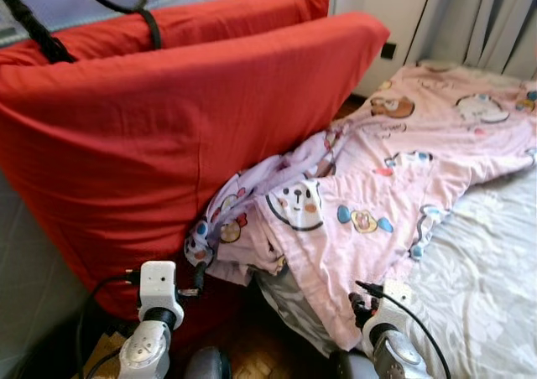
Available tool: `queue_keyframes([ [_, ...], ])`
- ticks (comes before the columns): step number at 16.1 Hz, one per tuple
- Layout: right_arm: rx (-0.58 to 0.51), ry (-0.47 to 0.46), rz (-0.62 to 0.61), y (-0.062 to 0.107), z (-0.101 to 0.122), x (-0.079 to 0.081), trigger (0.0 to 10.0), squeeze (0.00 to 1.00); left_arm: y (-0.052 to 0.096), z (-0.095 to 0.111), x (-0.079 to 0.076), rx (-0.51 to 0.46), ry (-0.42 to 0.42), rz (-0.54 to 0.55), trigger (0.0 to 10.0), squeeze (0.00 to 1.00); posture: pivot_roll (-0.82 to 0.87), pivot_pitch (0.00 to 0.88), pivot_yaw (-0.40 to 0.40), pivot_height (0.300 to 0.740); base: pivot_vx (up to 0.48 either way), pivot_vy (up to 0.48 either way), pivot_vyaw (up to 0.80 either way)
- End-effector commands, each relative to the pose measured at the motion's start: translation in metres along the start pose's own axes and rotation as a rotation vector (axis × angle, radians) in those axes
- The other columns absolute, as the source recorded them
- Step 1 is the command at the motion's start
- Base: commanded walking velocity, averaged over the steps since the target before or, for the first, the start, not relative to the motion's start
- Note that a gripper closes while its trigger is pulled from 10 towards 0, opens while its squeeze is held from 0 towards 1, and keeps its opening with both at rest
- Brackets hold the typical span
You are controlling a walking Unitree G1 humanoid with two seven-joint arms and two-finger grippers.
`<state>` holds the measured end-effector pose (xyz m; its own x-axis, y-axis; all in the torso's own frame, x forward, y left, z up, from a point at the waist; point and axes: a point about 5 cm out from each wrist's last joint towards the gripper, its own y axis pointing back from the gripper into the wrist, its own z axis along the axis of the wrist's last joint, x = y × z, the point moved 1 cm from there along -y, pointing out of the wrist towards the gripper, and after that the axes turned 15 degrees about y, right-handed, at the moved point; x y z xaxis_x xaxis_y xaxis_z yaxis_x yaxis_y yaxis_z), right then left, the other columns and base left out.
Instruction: Clean up the room
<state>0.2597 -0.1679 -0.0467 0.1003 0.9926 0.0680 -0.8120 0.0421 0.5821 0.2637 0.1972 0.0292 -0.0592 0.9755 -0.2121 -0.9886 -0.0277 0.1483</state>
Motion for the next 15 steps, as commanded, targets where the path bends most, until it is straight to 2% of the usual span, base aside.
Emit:
queue_keyframes([
  [1, -0.009, -0.059, -0.007, -0.003, 0.007, 0.002, 10.0, 1.00, 0.002, 0.002, 0.005, 0.014, -0.006, 0.000, 10.0, 0.00, 0.06, 0.116, 0.026, 0.607, 0.000, 0.000, 0.00],
  [3, -0.024, -0.092, -0.020, -0.005, 0.013, 0.003, 10.0, 1.00, 0.005, 0.004, 0.007, 0.018, -0.013, -0.001, 10.0, 0.00, 0.06, 0.136, 0.030, 0.607, 0.000, 0.000, 0.00],
  [4, -0.069, -0.107, -0.050, -0.007, 0.025, 0.001, 10.0, 0.65, 0.010, 0.004, 0.010, 0.032, -0.020, 0.006, 10.0, 0.00, 0.06, 0.150, 0.032, 0.607, 0.000, 0.000, 0.00],
  [5, -0.086, -0.123, -0.062, -0.007, 0.028, 0.000, 10.0, 0.00, 0.012, 0.002, 0.011, 0.039, -0.021, 0.010, 10.0, 0.00, 0.06, 0.153, 0.032, 0.607, 0.000, 0.000, 0.00],
  [7, -0.085, -0.148, -0.087, -0.006, 0.026, -0.001, 10.0, 0.00, 0.018, -0.003, 0.010, 0.064, -0.026, 0.012, 10.0, 0.00, 0.06, 0.151, 0.031, 0.607, 0.000, 0.000, 0.00],
  [9, -0.048, -0.184, -0.112, -0.003, 0.012, -0.007, 10.0, 0.00, 0.021, -0.004, 0.008, 0.068, -0.029, 0.010, 10.0, 0.00, 0.07, 0.150, 0.028, 0.607, 0.000, 0.000, 0.00],
  [13, 0.014, -0.313, -0.139, 0.001, -0.004, -0.015, 10.0, 0.00, 0.026, -0.003, 0.009, 0.076, -0.040, 0.012, 10.0, 0.00, 0.07, 0.156, 0.028, 0.607, 0.000, 0.000, 0.00],
  [15, 0.024, -0.321, -0.121, 0.001, -0.005, -0.015, 10.0, 0.00, 0.030, -0.001, 0.010, 0.077, -0.045, 0.011, 10.0, 0.00, 0.08, 0.168, 0.031, 0.607, 0.000, 0.000, 0.00],
])
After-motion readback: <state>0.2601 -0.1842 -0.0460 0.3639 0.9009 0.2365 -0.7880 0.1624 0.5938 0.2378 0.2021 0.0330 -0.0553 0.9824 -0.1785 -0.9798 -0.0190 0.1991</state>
